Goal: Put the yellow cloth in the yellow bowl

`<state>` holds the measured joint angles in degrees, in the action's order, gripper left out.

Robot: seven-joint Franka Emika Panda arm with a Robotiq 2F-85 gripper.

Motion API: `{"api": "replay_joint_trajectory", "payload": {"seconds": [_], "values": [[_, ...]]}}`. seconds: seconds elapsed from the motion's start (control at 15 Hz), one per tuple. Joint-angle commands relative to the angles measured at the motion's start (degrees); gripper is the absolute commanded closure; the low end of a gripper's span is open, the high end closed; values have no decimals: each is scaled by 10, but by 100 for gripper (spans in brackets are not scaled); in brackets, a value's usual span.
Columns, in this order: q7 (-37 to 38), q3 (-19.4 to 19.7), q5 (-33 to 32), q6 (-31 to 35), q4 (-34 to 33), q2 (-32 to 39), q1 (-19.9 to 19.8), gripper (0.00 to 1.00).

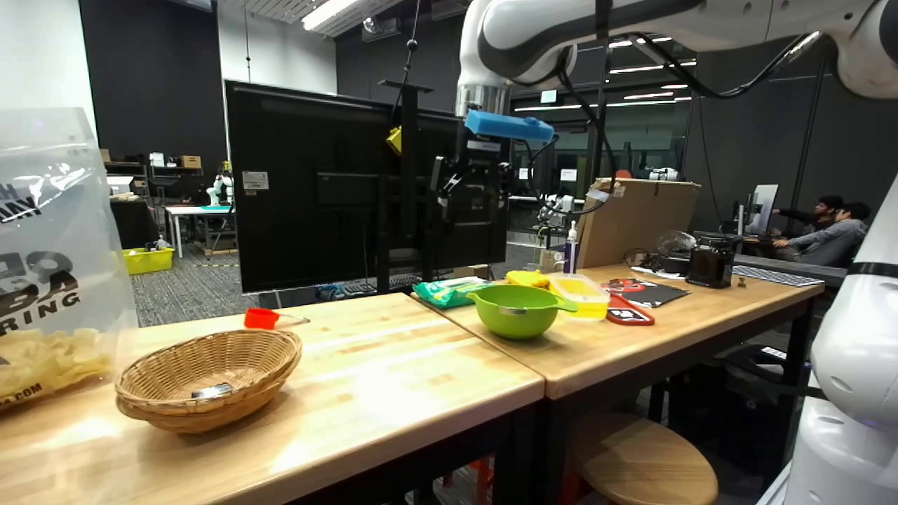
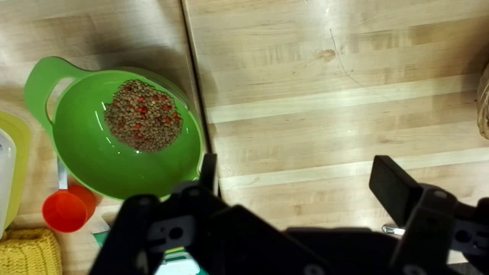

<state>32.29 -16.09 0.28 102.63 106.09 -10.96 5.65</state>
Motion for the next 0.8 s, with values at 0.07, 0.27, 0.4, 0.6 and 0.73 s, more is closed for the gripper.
{"api": "replay_joint_trajectory", "payload": {"seconds": [0.07, 0.27, 0.4, 0.6, 0.73], "values": [[6, 8, -2, -4, -7, 5, 12, 0], [8, 8, -2, -5, -8, 5, 12, 0], [8, 8, -2, -5, -8, 5, 12, 0], [8, 8, -2, -6, -8, 5, 12, 0], [8, 8, -2, -6, -8, 5, 12, 0]]}}
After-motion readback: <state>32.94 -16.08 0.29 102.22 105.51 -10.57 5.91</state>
